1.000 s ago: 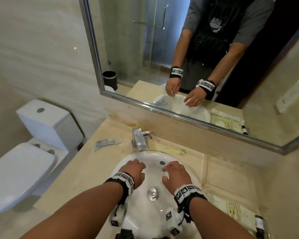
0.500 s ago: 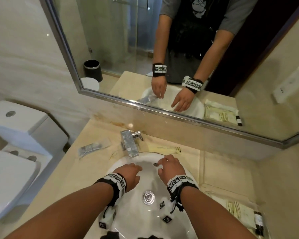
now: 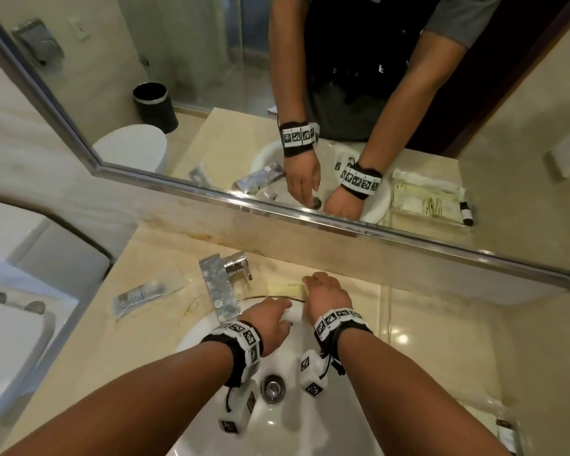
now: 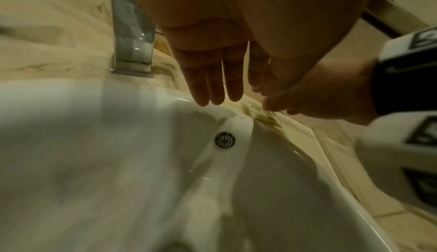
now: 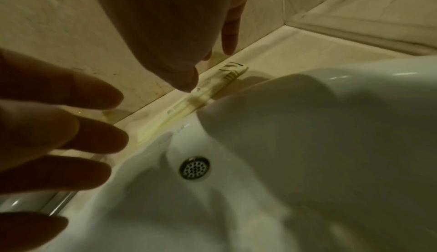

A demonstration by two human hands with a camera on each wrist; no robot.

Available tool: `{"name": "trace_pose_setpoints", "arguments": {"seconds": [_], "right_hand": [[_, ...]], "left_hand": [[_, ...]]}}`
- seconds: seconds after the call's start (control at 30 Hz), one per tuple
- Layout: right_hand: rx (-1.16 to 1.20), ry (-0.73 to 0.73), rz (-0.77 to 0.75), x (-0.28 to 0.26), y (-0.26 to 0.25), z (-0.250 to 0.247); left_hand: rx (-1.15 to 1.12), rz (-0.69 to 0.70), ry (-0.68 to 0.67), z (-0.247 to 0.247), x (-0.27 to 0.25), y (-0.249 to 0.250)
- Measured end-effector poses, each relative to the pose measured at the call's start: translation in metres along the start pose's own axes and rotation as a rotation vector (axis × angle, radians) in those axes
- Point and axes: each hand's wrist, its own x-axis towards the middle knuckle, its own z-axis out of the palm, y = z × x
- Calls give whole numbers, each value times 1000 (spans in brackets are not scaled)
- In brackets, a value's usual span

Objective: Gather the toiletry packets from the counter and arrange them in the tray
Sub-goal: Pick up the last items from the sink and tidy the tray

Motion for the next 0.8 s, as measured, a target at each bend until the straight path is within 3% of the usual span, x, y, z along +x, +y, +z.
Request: {"name": "trace_pose_setpoints", "arguments": {"seconds": [0.23, 0.53, 0.63, 0.8], "right_hand": [[-126, -77, 5, 32, 16, 8], [-157, -34, 88, 40, 19, 14], [-160, -27, 14, 29, 25, 16], [-94, 121, -85, -16, 24, 16]], "left_hand": [[5, -103, 46, 13, 15, 2], [28, -115, 34, 18, 15, -1], [44, -101, 35, 13, 12, 1], [85, -55, 13, 12, -4, 6]]}}
